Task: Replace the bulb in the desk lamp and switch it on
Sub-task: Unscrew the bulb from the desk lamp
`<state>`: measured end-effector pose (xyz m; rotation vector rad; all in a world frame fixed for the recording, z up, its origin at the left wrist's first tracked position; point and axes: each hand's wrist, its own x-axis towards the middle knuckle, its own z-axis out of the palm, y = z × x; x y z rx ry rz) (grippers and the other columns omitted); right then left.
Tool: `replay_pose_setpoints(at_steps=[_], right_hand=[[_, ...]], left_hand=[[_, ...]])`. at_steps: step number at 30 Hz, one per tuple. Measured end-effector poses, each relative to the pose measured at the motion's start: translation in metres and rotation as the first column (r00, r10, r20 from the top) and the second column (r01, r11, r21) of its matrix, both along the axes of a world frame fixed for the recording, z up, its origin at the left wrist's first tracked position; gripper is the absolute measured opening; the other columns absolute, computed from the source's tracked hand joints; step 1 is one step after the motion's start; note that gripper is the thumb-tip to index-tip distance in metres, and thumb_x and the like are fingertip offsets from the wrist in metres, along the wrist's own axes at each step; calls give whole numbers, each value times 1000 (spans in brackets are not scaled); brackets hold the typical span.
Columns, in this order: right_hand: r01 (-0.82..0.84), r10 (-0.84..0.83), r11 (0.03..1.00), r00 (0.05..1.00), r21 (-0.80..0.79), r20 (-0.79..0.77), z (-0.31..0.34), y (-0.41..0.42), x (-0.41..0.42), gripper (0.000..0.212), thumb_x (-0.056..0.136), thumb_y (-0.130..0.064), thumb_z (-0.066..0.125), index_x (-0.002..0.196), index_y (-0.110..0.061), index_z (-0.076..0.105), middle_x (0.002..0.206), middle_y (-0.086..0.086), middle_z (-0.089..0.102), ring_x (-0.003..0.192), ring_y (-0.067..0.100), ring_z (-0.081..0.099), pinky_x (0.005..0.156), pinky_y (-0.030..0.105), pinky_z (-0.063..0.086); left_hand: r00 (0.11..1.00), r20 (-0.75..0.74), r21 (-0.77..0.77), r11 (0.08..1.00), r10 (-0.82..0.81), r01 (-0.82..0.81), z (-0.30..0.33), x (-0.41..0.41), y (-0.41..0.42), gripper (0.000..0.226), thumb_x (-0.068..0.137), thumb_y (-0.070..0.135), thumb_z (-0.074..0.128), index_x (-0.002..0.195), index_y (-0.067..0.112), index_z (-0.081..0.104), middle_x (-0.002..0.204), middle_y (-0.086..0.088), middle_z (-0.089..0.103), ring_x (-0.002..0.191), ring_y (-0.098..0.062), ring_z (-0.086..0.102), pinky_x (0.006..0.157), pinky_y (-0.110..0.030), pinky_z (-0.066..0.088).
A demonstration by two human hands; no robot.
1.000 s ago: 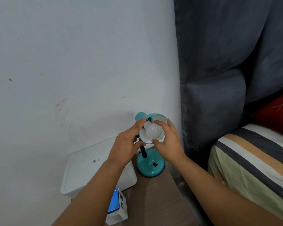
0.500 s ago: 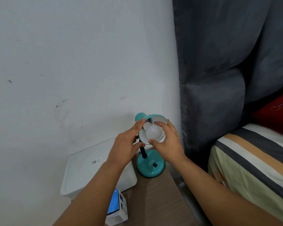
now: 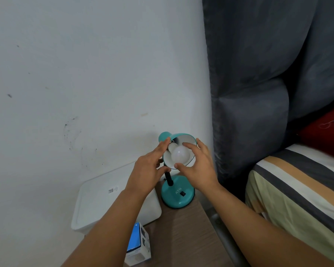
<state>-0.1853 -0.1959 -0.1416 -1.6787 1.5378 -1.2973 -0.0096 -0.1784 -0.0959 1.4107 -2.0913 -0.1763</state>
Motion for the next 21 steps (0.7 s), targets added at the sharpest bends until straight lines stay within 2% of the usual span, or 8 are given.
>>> replay_pose_setpoints(at_steps=[4,6,8,10,12,14,17,21], right_hand=[[-17,14,993,999,115,32,-2,2,2,89,67,-64,76,143,-35,40,162,-1,23,150,23,17,117,51,28],[-17,7,988,998,151,66,-3,1,3,85,68,-70,70,140,-33,46,159,2,31,147,23,26,114,51,34],[-31,20,993,996,112,91,-3,0,4,72,72,-62,73,134,-34,51,151,3,42,140,22,38,109,50,41],[-46,43,998,996,40,74,-5,0,3,64,76,-39,79,131,-42,48,147,1,45,136,22,41,107,49,43],[-51,52,999,998,-10,22,-8,-1,2,68,76,-24,81,127,-49,44,149,1,43,139,25,38,109,50,41],[-61,60,998,998,7,27,-8,1,1,70,74,-26,83,128,-49,44,156,2,36,145,23,31,114,45,36],[-78,74,996,994,44,75,-6,3,-2,71,76,-33,83,135,-45,46,162,0,26,147,19,25,113,37,31],[-66,66,998,994,2,91,-6,10,-8,70,79,-38,80,140,-42,45,161,-3,28,147,15,26,113,34,29]], left_hand=[[1000,-8,5,1000,5,-5,2,-1,0,98,83,17,81,143,62,19,141,9,59,109,-13,69,98,-23,52],[1000,7,7,1000,8,-8,2,-2,1,96,83,18,80,144,60,19,140,8,60,110,-13,69,99,-26,52],[1000,18,14,1000,15,-15,2,-3,1,97,83,17,81,143,61,18,140,7,60,111,-13,68,100,-22,51],[999,23,20,999,27,-28,1,-2,0,98,82,16,81,144,59,18,139,6,61,110,-14,69,96,-9,44],[999,30,22,999,32,-33,0,0,-1,97,81,15,81,145,55,20,136,4,63,108,-15,69,90,3,37],[999,43,17,999,29,-30,1,0,-1,98,81,15,82,146,54,19,134,4,64,107,-15,69,87,5,35],[999,30,22,999,27,-27,1,0,0,97,81,15,82,146,53,21,136,4,63,107,-15,69,89,2,38],[999,-3,47,998,45,-45,1,-2,4,94,81,15,81,151,47,26,134,4,64,109,-15,69,98,-17,49]])
